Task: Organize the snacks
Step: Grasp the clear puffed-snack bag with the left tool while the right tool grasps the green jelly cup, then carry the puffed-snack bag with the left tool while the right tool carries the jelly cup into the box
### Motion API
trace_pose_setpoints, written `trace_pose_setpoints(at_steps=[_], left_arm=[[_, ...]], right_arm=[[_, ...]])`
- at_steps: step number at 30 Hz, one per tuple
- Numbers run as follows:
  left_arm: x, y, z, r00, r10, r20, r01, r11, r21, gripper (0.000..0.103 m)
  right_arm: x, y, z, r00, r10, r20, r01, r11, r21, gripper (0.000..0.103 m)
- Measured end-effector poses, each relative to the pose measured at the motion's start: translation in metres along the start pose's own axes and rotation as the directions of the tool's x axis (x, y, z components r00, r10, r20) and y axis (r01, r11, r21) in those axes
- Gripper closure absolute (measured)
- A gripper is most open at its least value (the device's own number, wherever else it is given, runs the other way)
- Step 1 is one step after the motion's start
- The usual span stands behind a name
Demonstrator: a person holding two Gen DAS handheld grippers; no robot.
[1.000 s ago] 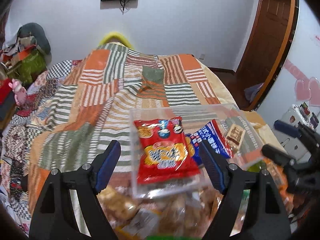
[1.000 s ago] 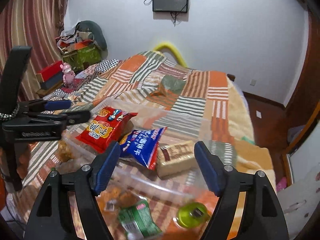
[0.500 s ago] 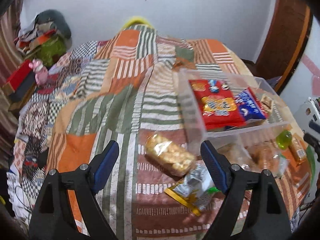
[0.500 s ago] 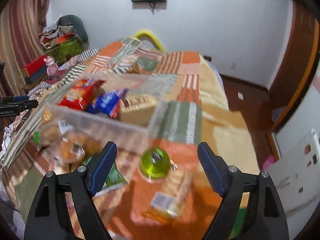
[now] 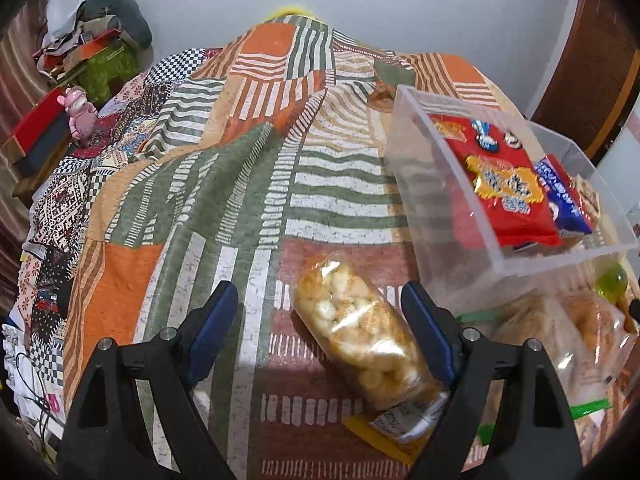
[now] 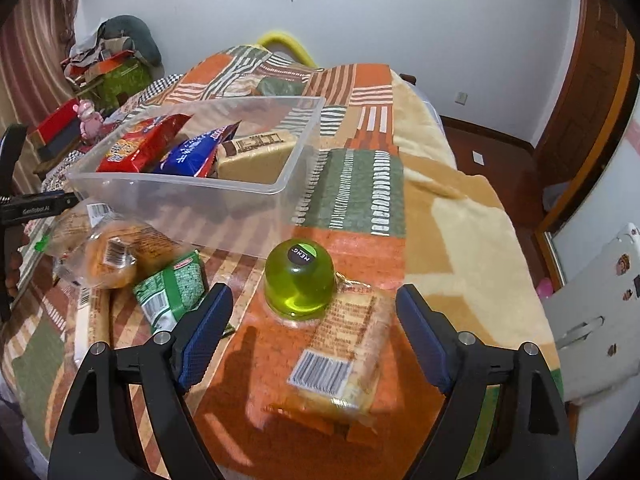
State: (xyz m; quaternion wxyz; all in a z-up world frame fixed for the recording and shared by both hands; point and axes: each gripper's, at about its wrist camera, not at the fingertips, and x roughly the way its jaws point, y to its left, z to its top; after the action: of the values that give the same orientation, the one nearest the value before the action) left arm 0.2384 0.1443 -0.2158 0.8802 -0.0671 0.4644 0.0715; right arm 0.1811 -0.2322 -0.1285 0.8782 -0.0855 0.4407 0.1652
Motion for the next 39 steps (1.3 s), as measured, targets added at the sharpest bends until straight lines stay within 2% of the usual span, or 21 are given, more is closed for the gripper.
trace_pose_setpoints(at_steps=[1, 4, 6, 8, 10, 14, 21, 27, 39], left_arm=[[0.002, 0.001, -0.003, 1.0, 0.003, -0.006, -0.003, 1.0, 0.003, 0.02], [0.006, 0.004, -0.01, 1.0, 0.011, -0.019, -0.01, 1.0, 0.014, 0.031], [0.01, 0.008, -0.015, 0.999, 0.009, -0.039, -0.008, 1.0, 0.018, 0.047], [0.01, 0.009, -0.019, 0.999, 0.015, -0.033, -0.015, 1.0, 0.025, 0.053], [0.007, 0.01, -0.021, 1.0, 0.014, -0.024, -0.013, 0.999, 0.031, 0.067], [0.002, 0.009, -0.021, 1.0, 0.0, -0.008, 0.0, 1.0, 0.022, 0.068], [-0.025, 0.007, -0.019, 0.999, -0.007, 0.051, 0.006, 1.0, 0.029, 0.068], [-0.057, 0.003, -0.011, 0.993, -0.029, 0.114, 0.026, 0.999, 0.028, 0.068], [-0.1, -0.033, 0.014, 0.969, -0.097, 0.228, 0.078, 0.992, 0.095, 0.068]], right_arm=[[0.003, 0.0, 0.001, 1.0, -0.004, 0.001, 0.004, 1.0, 0.003, 0.022], [0.008, -0.001, 0.004, 1.0, -0.005, 0.006, 0.005, 1.0, 0.014, 0.023], [0.011, -0.002, 0.005, 1.0, 0.008, -0.004, -0.008, 1.0, 0.023, 0.026], [0.014, -0.002, 0.006, 1.0, 0.013, -0.016, -0.013, 1.0, 0.024, 0.036], [0.016, -0.001, 0.006, 1.0, 0.016, -0.021, -0.015, 1.0, 0.019, 0.042], [0.017, 0.001, 0.005, 0.998, 0.047, -0.036, -0.046, 0.999, 0.016, 0.061], [0.008, -0.002, 0.002, 0.998, 0.057, -0.024, -0.056, 0.998, 0.041, 0.062], [-0.009, -0.009, 0.005, 0.998, 0.055, 0.019, -0.056, 0.997, 0.058, 0.062], [-0.049, -0.004, 0.041, 0.983, 0.066, 0.173, -0.073, 0.997, 0.036, 0.062]])
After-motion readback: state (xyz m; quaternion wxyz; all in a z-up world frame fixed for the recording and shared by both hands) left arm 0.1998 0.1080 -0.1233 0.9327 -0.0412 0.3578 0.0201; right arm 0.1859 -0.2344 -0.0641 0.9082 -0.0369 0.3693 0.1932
